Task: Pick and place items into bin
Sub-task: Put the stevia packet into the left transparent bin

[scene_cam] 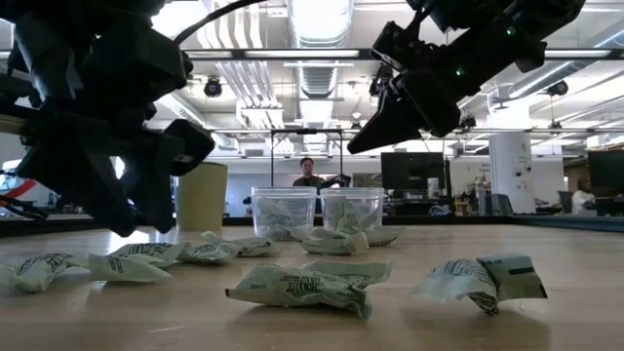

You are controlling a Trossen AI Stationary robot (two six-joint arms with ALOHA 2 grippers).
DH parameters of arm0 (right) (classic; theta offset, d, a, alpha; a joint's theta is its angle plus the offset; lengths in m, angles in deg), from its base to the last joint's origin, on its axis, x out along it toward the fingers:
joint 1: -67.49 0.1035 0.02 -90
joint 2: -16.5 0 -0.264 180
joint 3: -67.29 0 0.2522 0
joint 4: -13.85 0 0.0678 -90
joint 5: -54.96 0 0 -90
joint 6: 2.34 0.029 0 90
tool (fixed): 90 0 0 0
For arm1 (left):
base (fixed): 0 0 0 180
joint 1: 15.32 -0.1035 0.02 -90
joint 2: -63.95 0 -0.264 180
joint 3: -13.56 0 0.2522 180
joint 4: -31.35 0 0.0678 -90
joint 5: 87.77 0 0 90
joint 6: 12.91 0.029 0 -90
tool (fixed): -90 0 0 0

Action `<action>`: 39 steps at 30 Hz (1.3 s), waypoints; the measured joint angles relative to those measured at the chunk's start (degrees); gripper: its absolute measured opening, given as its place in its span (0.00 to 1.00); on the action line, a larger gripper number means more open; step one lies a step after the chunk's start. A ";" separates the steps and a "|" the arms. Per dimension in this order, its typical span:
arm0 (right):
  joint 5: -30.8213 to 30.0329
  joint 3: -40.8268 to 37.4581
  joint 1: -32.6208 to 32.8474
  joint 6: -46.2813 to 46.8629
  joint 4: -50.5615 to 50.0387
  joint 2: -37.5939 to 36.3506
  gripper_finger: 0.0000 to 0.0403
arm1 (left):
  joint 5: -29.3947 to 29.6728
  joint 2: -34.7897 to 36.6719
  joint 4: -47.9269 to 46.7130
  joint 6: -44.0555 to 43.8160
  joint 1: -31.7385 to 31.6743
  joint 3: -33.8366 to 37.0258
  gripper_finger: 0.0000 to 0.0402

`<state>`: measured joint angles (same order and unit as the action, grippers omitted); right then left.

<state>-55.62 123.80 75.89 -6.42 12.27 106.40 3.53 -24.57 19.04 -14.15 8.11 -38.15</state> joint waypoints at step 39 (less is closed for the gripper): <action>0.00 -0.11 0.00 1.10 -0.46 -0.06 0.22 | 0.83 -4.14 5.13 -1.32 2.56 0.82 0.26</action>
<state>-55.62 123.69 75.89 -5.31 11.81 106.34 4.37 -28.71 24.18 -15.47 10.67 -37.33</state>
